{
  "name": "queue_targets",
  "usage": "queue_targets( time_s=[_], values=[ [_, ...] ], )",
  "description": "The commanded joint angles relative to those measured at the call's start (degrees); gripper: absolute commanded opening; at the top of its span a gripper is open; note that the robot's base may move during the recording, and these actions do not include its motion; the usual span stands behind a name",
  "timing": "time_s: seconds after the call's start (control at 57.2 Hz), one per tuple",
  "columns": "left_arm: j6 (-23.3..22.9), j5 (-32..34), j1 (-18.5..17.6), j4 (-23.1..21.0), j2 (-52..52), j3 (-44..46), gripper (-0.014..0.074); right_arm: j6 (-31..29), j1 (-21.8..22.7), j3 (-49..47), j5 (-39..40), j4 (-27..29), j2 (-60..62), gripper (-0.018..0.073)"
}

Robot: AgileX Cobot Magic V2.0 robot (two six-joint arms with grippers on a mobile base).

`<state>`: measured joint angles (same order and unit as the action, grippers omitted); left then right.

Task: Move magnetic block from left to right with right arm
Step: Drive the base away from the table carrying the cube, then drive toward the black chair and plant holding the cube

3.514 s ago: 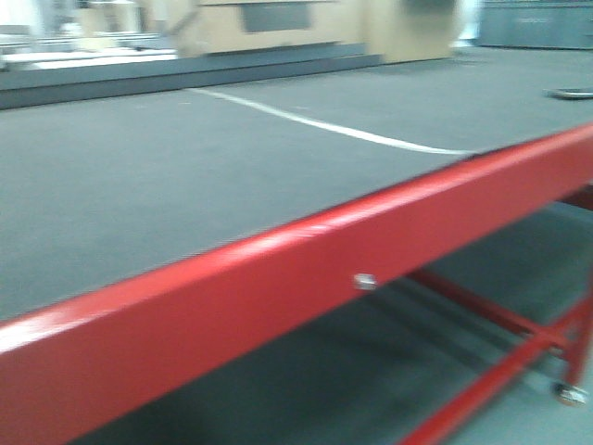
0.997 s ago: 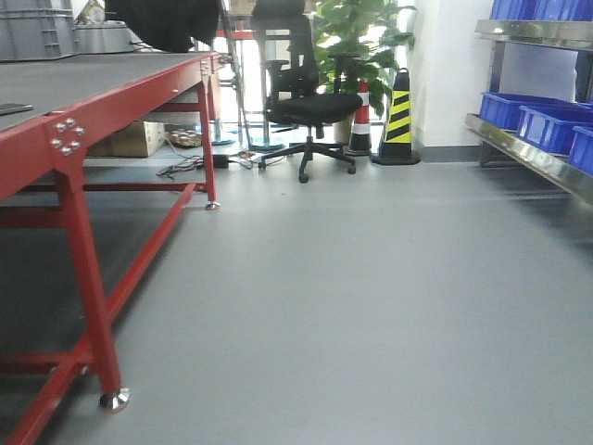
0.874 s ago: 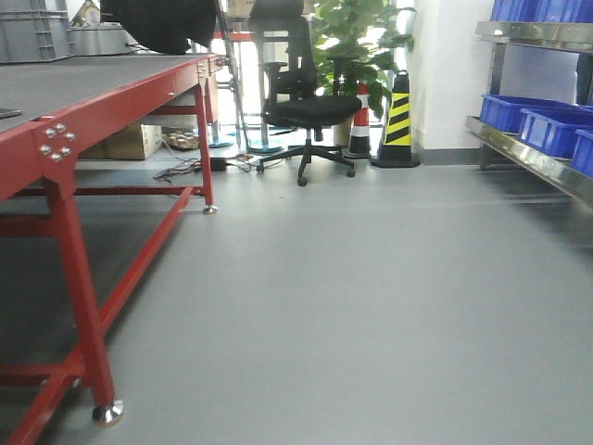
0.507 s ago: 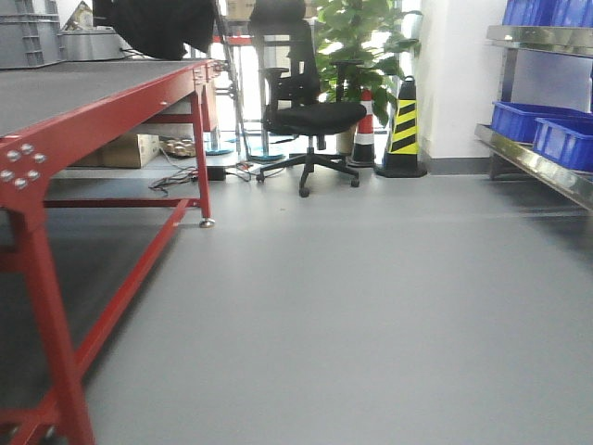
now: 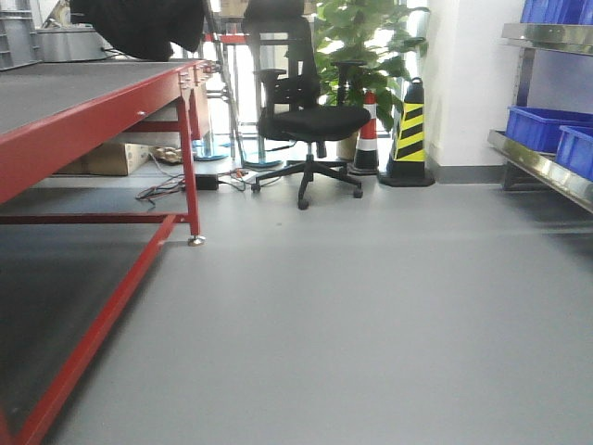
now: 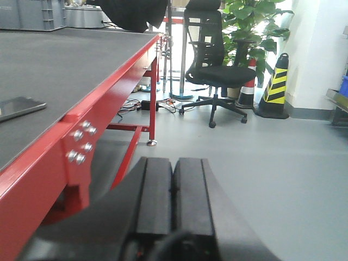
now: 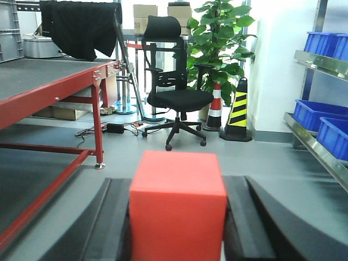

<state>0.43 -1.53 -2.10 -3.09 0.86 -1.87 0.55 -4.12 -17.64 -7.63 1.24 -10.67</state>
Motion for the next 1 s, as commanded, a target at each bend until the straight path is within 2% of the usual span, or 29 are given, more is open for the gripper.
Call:
queue_targets(
  time_s=[0.0,0.979],
  values=[
    [-0.43,4.8,-0.36,-0.15,0.48,-0.51,-0.0126,-0.55,0.15,-1.76,4.96,0.09,-0.65,0.0334],
    [-0.43,4.8,-0.36,-0.15,0.48,-0.51,-0.0126,-0.55,0.15,-1.76,4.96,0.09,-0.65,0.0334]
  ],
)
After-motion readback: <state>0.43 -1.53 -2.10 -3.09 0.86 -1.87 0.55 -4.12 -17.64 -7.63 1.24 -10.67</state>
